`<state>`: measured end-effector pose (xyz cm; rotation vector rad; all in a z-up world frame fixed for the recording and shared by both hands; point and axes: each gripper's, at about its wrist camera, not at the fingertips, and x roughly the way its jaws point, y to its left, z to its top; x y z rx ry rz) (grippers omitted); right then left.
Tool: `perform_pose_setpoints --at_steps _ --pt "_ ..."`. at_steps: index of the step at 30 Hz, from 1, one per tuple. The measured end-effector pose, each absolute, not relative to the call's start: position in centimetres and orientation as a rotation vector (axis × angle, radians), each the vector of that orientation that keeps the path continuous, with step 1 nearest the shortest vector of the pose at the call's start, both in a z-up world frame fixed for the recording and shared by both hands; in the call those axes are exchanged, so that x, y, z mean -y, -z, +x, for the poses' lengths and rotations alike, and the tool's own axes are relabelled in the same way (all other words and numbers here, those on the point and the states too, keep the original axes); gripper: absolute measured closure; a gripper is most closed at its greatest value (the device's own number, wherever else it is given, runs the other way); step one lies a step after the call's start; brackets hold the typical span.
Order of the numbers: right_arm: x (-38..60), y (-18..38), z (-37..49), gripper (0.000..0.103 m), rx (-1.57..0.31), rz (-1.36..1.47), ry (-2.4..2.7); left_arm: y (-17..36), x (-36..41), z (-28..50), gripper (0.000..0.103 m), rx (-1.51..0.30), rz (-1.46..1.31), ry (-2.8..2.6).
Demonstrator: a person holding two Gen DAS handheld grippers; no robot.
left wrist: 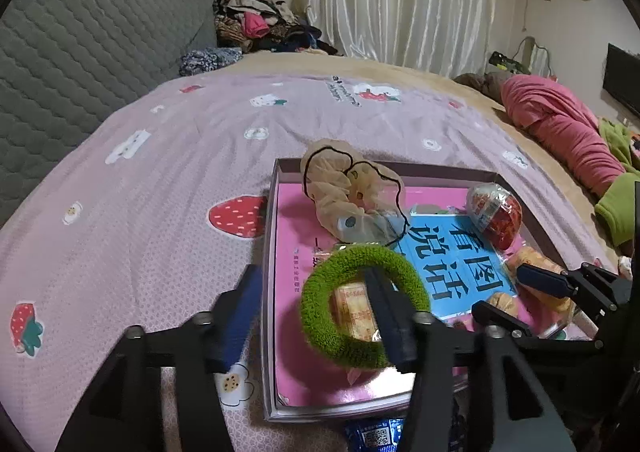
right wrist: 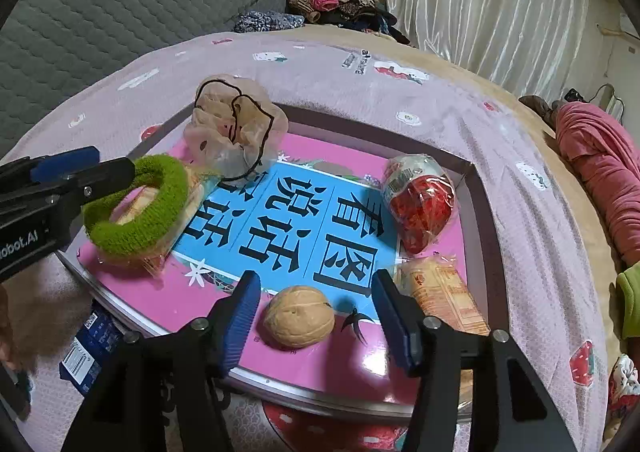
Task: Organize objects
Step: 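Open the right tool on the walnut while the left tool releases the green ring in the tray, then withdraw both open tools back from the pink tray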
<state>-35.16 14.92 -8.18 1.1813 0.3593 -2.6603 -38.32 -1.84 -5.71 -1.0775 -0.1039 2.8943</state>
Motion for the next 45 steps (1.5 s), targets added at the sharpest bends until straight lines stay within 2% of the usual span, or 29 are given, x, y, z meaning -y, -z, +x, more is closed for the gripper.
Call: perform_pose_setpoints --at_steps 5,12,25,29,32,33,34,41,45 --pt "-15.2 7.8 -35.1 0.044 -0.342 1.166 2.670 5.4 1.9 -38.1 0.043 0.094 -1.071 -2.901" --pt "-15.8 6.9 -34.6 0.038 -0.302 1.127 2.696 4.6 2.1 -37.4 0.028 0.081 -1.052 -2.934" --pt "-15.8 4.4 -33.5 0.030 -0.284 1.057 2.734 4.4 1.5 -35.5 0.019 0.045 -1.069 -2.955" --pt "-16.0 3.5 -32.4 0.023 -0.300 1.037 2.773 4.3 0.7 -34.3 0.019 -0.001 -1.062 -2.958" --pt "-16.1 3.2 -31.9 0.022 -0.310 1.072 2.774 3.9 0.4 -32.9 0.009 -0.026 -1.034 -2.956" --pt "-16.1 3.1 -31.8 0.022 -0.314 1.080 2.778 3.7 0.5 -32.6 0.002 -0.023 -1.030 -2.955" --pt "-16.1 3.0 -31.5 0.021 -0.313 1.080 2.782 3.6 0.6 -32.1 0.000 -0.010 -1.023 -2.952" --pt "-15.9 1.6 -30.2 0.004 -0.275 1.078 2.766 2.1 1.5 -30.1 0.000 -0.015 -1.032 -2.988" --pt "-15.9 1.2 -29.6 0.001 -0.268 1.104 2.744 1.0 1.5 -29.1 0.000 -0.015 -1.042 -2.985"
